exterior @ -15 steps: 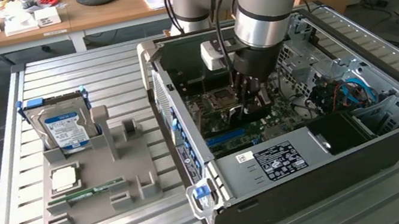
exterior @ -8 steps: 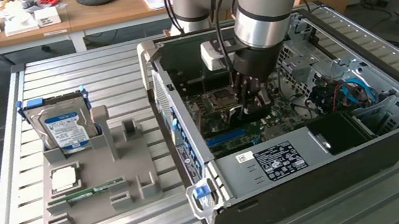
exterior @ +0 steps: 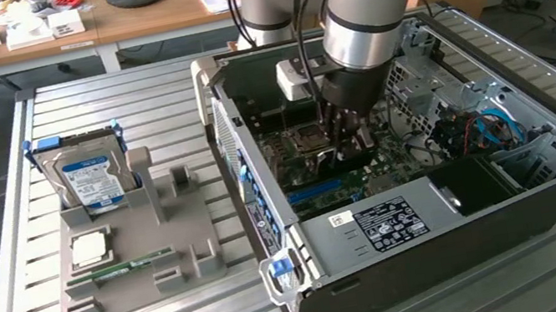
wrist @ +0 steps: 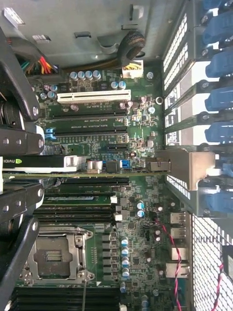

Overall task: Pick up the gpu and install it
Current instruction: 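Insert the gpu into the slot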

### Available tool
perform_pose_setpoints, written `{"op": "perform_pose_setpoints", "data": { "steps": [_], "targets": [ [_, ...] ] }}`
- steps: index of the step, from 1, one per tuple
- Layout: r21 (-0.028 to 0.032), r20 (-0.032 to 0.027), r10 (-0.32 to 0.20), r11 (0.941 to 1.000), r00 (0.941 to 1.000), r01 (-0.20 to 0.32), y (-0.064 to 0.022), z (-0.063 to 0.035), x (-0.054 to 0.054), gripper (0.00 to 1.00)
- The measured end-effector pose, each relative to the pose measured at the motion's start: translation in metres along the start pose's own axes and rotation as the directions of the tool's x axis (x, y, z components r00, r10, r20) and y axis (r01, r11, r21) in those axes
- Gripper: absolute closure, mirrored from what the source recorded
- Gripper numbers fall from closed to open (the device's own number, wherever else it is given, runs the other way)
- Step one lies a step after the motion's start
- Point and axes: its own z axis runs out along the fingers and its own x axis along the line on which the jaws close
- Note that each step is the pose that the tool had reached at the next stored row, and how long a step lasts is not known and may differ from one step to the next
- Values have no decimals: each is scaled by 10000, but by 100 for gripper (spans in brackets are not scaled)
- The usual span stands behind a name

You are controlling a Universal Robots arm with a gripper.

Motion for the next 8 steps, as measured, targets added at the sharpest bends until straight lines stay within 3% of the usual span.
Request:
{"op": "perform_pose_setpoints", "data": {
  "steps": [8],
  "targets": [
    [-1,-4,0,10000,10000,0,1,17,2,73]
  ]
}}
